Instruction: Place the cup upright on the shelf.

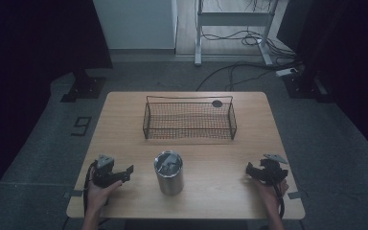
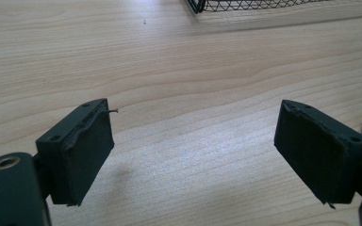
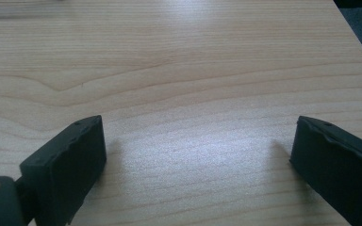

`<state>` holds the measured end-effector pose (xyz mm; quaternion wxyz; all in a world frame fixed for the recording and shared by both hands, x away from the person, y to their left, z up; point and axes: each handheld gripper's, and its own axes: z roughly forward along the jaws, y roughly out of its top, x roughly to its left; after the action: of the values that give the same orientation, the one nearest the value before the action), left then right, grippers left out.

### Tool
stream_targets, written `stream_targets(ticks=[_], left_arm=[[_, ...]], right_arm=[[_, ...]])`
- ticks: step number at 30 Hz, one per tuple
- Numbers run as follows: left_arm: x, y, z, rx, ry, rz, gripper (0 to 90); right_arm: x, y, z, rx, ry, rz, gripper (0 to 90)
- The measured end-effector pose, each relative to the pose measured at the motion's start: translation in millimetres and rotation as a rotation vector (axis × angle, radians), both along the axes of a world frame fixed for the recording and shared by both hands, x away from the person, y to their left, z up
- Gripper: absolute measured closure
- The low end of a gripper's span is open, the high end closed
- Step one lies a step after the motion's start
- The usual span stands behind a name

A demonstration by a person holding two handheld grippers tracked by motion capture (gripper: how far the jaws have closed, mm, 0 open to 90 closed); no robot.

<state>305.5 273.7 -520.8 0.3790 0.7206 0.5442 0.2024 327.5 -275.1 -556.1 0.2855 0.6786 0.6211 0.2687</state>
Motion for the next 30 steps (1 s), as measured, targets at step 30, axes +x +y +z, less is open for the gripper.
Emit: stream_targets(ticks=[30], left_arm=[[-5.4,-2.2,7.1,-0.023,-0.029,0.019,12.0]], right_arm=[[1.8,-2.0,0.0,-0.004,-0.004,0.030,4.3]])
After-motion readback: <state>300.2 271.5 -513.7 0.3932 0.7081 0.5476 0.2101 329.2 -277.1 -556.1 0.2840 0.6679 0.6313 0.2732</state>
